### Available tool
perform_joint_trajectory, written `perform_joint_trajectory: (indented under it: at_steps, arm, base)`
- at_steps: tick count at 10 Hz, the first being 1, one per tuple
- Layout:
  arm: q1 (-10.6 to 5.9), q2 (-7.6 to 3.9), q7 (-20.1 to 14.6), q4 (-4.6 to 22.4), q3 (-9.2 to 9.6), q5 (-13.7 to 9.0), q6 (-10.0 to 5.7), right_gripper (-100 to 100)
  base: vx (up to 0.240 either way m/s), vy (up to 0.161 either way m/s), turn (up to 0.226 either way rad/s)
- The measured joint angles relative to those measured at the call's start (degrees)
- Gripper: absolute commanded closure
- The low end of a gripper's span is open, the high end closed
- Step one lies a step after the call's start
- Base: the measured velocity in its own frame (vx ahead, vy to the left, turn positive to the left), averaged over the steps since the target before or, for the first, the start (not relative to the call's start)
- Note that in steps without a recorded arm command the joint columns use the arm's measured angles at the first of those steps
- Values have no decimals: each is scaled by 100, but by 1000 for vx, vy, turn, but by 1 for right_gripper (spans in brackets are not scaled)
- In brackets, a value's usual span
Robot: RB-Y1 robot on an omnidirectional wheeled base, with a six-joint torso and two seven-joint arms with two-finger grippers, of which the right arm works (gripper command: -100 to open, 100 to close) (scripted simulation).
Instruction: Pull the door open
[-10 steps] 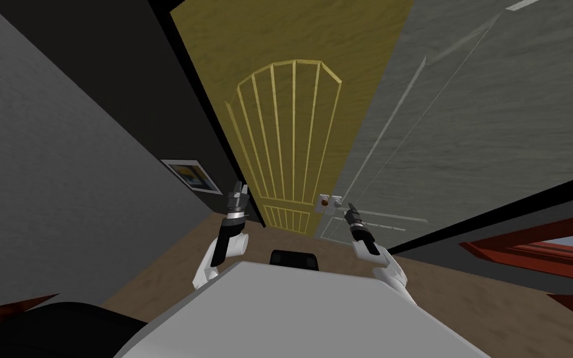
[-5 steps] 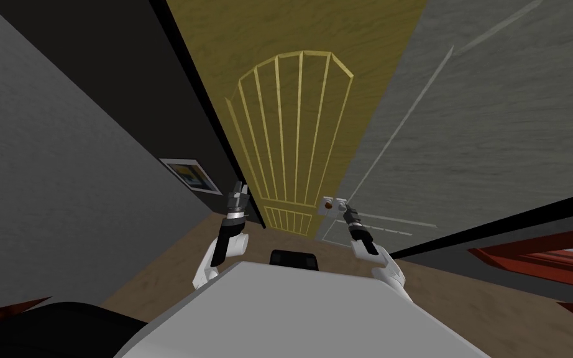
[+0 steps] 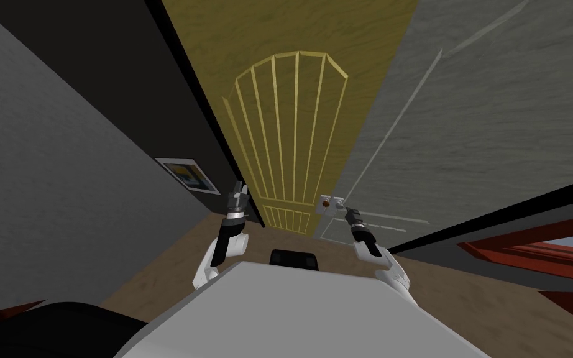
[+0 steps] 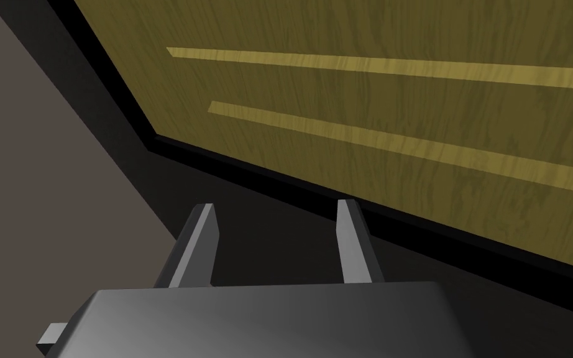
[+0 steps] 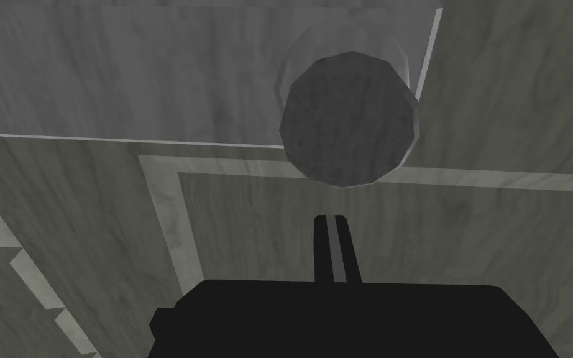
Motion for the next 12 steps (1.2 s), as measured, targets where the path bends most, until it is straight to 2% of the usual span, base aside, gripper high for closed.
perform_joint_trajectory:
  at_steps: [1,2,4,7,8,9,11,12]
  arm:
    - [43,-50,-24,-15,-43,-9,45,-100]
    - [87,-70,-34,8,-61,-12,26,-100]
    - [167,-60,-61,-33,-16,-1,-23,-100]
    - [161,4,-130,-117,213,36,-113,-100]
    - [151,37,-160,-204,317,52,-126,-100]
    - [149,43,-166,-216,331,54,-126,-100]
    - [217,-61,-150,-38,130,16,-138,-100]
    - [339,-93,-137,-116,43,0,-77,-100]
  base:
    - [-209,-60,-44]
    - [-212,-11,19]
    - [-194,25,39]
    - [-148,97,138]
    - [-28,64,17]
    - [-45,-37,-165]
    - [-13,-100,-179]
    - [76,-95,-87]
